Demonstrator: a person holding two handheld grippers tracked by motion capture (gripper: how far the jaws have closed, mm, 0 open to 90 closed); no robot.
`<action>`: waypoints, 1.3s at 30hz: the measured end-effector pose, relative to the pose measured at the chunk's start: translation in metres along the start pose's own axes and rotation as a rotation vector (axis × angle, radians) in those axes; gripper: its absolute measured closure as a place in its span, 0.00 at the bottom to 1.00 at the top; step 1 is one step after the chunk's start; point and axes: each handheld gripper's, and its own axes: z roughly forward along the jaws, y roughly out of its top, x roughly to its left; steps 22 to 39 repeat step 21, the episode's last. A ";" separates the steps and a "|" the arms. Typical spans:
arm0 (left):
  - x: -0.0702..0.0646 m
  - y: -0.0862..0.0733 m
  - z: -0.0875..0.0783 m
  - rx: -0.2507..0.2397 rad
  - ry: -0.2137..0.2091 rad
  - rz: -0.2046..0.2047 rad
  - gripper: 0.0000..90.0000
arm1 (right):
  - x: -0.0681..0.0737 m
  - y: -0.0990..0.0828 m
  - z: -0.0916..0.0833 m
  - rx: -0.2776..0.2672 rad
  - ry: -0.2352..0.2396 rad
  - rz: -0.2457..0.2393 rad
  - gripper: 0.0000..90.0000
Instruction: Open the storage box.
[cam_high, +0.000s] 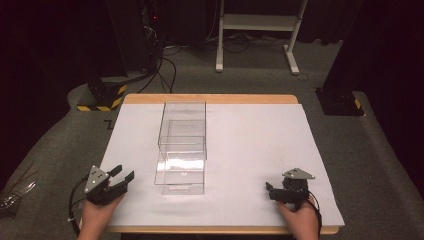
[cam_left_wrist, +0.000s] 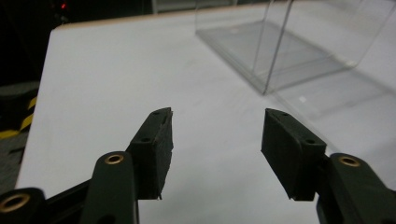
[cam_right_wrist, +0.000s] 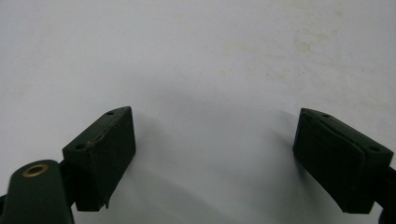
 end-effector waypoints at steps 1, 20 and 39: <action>0.001 -0.003 0.004 0.040 0.025 0.021 0.47 | 0.000 0.000 0.000 0.000 0.000 0.000 0.15; 0.001 -0.007 0.026 0.266 -0.001 0.027 0.34 | 0.000 0.000 0.000 0.000 0.002 -0.001 0.15; 0.001 -0.007 0.026 0.266 -0.002 0.027 0.34 | 0.000 0.000 0.000 0.000 0.003 -0.001 0.15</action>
